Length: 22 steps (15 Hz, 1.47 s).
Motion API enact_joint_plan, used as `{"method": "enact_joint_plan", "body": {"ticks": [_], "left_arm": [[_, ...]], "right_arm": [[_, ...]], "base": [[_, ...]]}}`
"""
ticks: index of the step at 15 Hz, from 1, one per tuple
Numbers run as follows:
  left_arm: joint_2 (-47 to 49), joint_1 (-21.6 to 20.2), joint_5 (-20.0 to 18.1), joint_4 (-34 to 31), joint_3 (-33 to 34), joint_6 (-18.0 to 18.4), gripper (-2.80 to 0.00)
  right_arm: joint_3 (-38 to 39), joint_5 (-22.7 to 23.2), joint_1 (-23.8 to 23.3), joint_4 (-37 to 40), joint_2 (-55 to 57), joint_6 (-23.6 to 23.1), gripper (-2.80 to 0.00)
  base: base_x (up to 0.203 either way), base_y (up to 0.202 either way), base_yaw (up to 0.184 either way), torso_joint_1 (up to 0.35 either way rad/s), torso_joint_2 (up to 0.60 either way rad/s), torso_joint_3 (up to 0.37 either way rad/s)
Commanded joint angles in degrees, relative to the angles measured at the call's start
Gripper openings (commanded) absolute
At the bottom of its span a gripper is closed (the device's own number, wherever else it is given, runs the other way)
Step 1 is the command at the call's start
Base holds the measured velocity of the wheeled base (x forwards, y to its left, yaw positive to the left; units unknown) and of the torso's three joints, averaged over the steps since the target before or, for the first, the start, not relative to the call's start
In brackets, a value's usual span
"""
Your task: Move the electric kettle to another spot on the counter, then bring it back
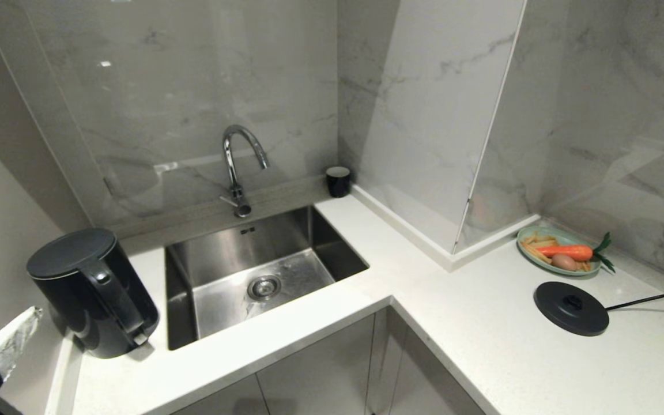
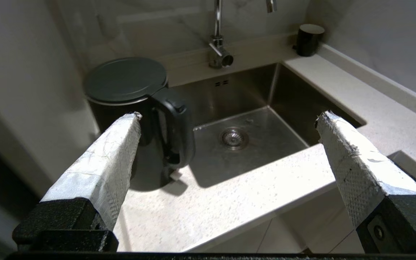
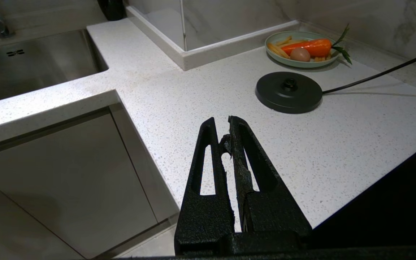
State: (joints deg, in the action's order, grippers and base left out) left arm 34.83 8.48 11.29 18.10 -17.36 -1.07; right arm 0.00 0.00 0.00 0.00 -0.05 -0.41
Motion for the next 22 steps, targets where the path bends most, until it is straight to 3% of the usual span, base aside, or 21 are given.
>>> {"method": "enact_joint_plan", "body": {"ticks": [1,5,9,11,13,14,16,22], "left_arm": [[-8.87,-2.24,0.90,-13.14,-4.74,0.31,0.00],[-17.94,-7.30,-0.14,-16.09,-6.54,5.87,0.00],[-24.54,-7.72,-2.96,-19.46,-6.22,6.80,0.00],[-27.94,-8.14,-10.06,-24.53,-7.07,6.07,0.00],[-33.02,-8.48,-12.16,-30.61,-7.66,6.84,0.00],[-34.86,-8.54,-11.61,-32.95,-6.19,7.88,0.00],[-34.96,-8.54,-6.78,-32.51,-1.62,7.15,0.00],[-34.91,-8.54,-5.47,-22.48,13.46,6.52,0.00]], "right_arm": [[0.00,0.00,0.00,0.00,0.05,-0.02,-2.80],[0.00,0.00,0.00,0.00,0.05,-0.02,-2.80],[0.00,0.00,0.00,0.00,0.05,-0.02,-2.80],[0.00,0.00,0.00,0.00,0.05,-0.02,-2.80],[0.00,0.00,0.00,0.00,0.05,-0.02,-2.80],[0.00,0.00,0.00,0.00,0.05,-0.02,-2.80],[0.00,0.00,0.00,0.00,0.05,-0.02,-2.80],[0.00,0.00,0.00,0.00,0.05,-0.02,-2.80]], "base": [[0.000,0.000,0.000,0.000,0.00,0.000],[0.000,0.000,0.000,0.000,0.00,0.000],[0.000,0.000,0.000,0.000,0.00,0.000],[0.000,0.000,0.000,0.000,0.00,0.000],[0.000,0.000,0.000,0.000,0.00,0.000],[0.000,0.000,0.000,0.000,0.00,0.000],[0.000,0.000,0.000,0.000,0.00,0.000],[0.000,0.000,0.000,0.000,0.00,0.000]]}}
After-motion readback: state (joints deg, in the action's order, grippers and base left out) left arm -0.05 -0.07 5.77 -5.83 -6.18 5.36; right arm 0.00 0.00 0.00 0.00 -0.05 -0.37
